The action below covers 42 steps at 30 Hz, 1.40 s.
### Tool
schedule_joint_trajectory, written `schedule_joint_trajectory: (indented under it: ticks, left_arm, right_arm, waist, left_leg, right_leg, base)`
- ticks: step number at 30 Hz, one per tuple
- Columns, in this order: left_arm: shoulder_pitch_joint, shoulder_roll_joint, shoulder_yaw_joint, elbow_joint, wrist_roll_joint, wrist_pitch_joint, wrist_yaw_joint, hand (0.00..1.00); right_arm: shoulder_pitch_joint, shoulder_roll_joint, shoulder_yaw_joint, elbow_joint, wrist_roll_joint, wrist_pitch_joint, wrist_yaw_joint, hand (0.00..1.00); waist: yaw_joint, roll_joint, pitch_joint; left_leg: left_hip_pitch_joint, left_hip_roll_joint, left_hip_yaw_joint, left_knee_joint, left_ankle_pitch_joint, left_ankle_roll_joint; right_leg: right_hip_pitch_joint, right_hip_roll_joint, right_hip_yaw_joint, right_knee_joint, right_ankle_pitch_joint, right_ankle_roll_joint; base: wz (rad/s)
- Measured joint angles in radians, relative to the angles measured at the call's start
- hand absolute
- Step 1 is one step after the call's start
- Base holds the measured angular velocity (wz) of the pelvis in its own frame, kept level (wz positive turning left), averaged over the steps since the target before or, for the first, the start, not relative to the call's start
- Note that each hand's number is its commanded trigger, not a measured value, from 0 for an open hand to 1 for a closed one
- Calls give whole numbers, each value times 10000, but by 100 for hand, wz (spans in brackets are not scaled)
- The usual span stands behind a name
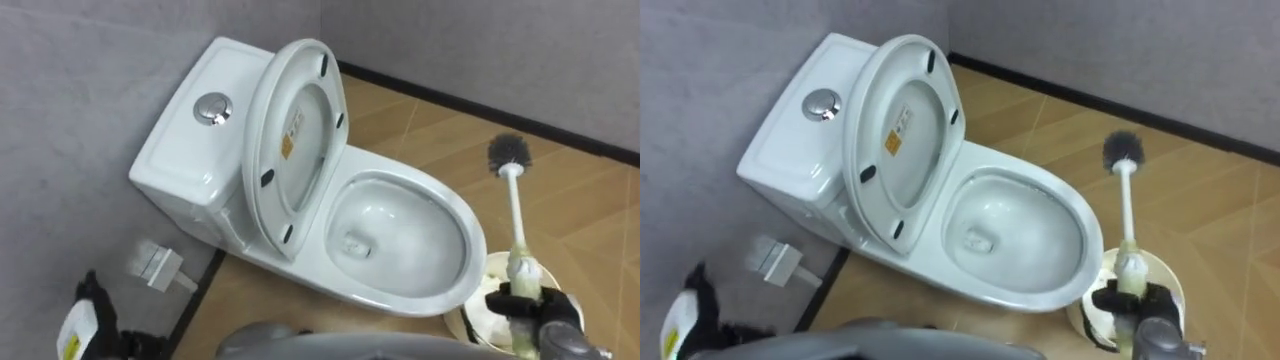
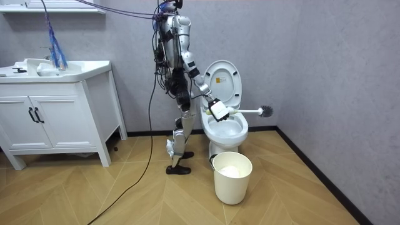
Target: Brush toilet
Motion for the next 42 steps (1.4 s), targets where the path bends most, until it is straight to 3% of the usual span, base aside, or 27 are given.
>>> schedule_joint_trajectory:
  ticks: [2,6,17,24,32,36,42]
  left_arm:
    - [-36,-35,97,511,-456,19,-178,0]
    - [-258,-50,233,1359,-850,396,-765,0]
    - [-1294,-64,521,1598,-760,954,-1470,0]
    - [-1430,-67,520,1621,91,1093,-2004,0]
    - [-1473,-67,516,1621,943,1246,-2302,0]
    - [-1429,-72,516,1622,1305,1553,-2314,0]
    - [-1504,-280,516,1621,1550,1766,-2377,0]
  right_arm:
    - [-18,0,-39,-232,-104,-43,-256,100]
    - [-99,29,-145,-558,-503,-195,-623,100]
    - [782,278,-259,-134,-843,-195,-1198,100]
    - [1146,616,-267,1007,-1202,-86,-1165,100]
    - [1046,621,-265,1540,-1944,-87,-895,100]
    - [1058,675,-262,1623,-2325,310,-714,100]
    - [1071,710,-256,1603,-2135,571,-707,100]
  waist:
    - [16,-65,7]
    - [-30,-99,21]
    - [-461,126,17]
    - [-609,266,7]
    - [-706,285,9]
    - [-737,294,10]
    - [-700,314,0]
  left_leg:
    - [99,22,61,-6,-68,-13]
    - [215,76,258,-7,-172,-8]
    - [297,147,474,142,-358,9]
    - [480,186,639,119,-360,7]
    - [537,200,724,55,-362,12]
    - [653,202,752,20,-369,19]
    - [649,205,784,48,-379,27]
  right_leg:
    - [78,10,91,1,0,0]
    - [146,87,335,10,5,-8]
    - [200,140,814,23,25,-19]
    - [269,155,1011,51,37,-22]
    - [283,161,1102,69,57,-22]
    - [381,159,1115,59,56,-20]
    - [379,158,1141,58,58,-19]
  base:
    - [-13]
    - [-14]
    - [-9]
    - [-8]
    - [-3]
    - [0]
    - [0]
